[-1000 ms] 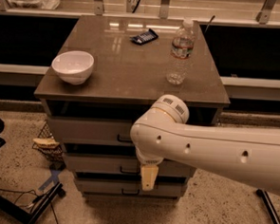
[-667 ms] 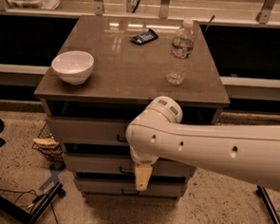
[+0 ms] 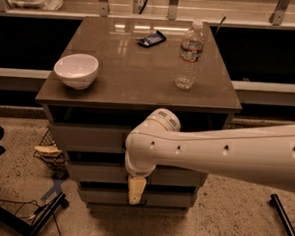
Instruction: Open top drawer
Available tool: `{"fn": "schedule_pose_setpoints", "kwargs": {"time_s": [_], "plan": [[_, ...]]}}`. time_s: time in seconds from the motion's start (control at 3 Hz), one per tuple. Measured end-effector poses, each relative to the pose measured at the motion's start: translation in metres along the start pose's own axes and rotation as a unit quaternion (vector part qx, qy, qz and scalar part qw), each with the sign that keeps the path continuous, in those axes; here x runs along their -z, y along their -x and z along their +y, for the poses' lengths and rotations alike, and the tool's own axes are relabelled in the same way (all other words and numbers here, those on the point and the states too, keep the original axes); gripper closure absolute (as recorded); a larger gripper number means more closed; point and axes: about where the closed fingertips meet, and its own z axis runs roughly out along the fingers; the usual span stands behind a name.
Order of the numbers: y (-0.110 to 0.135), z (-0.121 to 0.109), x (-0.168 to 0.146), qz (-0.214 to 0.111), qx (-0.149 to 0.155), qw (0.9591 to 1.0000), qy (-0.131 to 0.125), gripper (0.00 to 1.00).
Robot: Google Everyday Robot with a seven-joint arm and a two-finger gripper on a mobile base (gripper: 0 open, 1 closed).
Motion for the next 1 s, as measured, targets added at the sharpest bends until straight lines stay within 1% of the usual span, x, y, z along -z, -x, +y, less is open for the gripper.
{"fn": "schedule_pose_setpoints", "kwargs": {"time_s": [0.33, 0.67, 1.0], "plan": [[0.0, -0.007, -0.014, 0.011, 0.003, 0.9999, 0.007, 0.0], [-0.009, -0.016, -0.029, 0.023, 0.008, 0.9997, 0.009, 0.0], [-0.03, -0.021, -0.037, 0.043, 0.009, 0.999, 0.007, 0.0]]}}
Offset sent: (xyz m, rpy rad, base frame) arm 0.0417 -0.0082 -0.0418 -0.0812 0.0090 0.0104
